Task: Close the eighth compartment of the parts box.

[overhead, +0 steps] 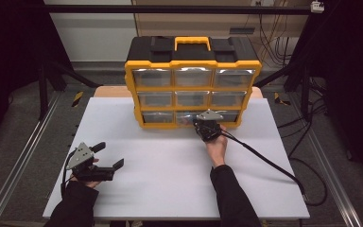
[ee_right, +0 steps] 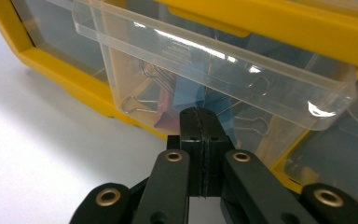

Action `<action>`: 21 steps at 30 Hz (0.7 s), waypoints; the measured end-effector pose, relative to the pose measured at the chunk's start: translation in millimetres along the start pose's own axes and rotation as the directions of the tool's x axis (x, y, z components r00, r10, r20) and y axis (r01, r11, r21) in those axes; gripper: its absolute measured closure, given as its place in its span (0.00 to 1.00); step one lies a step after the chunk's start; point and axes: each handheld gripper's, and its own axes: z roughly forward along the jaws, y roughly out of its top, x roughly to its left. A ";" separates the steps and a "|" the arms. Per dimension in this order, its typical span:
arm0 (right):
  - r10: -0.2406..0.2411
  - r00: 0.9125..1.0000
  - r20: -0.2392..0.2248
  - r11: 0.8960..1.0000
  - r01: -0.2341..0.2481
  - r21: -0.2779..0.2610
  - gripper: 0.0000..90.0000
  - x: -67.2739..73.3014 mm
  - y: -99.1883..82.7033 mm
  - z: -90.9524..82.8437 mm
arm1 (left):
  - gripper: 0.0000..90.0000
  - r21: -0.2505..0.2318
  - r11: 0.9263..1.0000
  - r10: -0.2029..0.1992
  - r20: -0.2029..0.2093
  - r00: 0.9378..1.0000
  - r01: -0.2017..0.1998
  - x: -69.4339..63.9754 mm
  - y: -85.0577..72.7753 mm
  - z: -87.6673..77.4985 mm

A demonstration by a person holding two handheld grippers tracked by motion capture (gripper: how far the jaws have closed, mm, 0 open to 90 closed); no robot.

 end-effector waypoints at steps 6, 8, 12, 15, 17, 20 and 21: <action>0.003 1.000 0.008 1.000 -0.004 0.004 1.00 -0.7 1.9 4.5 | 0.01 -0.001 1.000 -0.001 -0.001 1.000 0.001 0.1 0.0 -0.1; 0.005 1.000 0.011 1.000 -0.005 0.004 1.00 -0.1 2.4 5.5 | 0.01 -0.001 1.000 0.000 0.000 1.000 0.000 0.1 0.0 0.0; 0.000 1.000 0.013 1.000 0.000 0.000 1.00 -1.0 2.8 7.4 | 0.01 0.000 1.000 0.000 0.000 1.000 0.000 0.0 -0.1 0.1; 0.001 1.000 0.017 1.000 -0.001 0.004 1.00 -1.9 3.0 7.7 | 0.01 0.001 1.000 0.000 0.000 1.000 0.000 -0.1 0.0 0.3; 0.004 1.000 0.019 1.000 -0.004 0.005 1.00 -2.2 3.3 7.9 | 0.01 0.001 1.000 0.002 0.001 1.000 -0.002 -0.2 0.0 0.2; 0.001 1.000 0.020 1.000 -0.001 0.002 1.00 -2.6 3.2 8.5 | 0.01 -0.001 1.000 0.000 0.001 1.000 0.000 -0.1 0.0 0.1; 0.001 1.000 0.020 1.000 -0.001 0.002 1.00 -2.6 3.2 8.4 | 0.01 0.000 1.000 0.000 0.001 1.000 0.000 0.0 0.0 0.1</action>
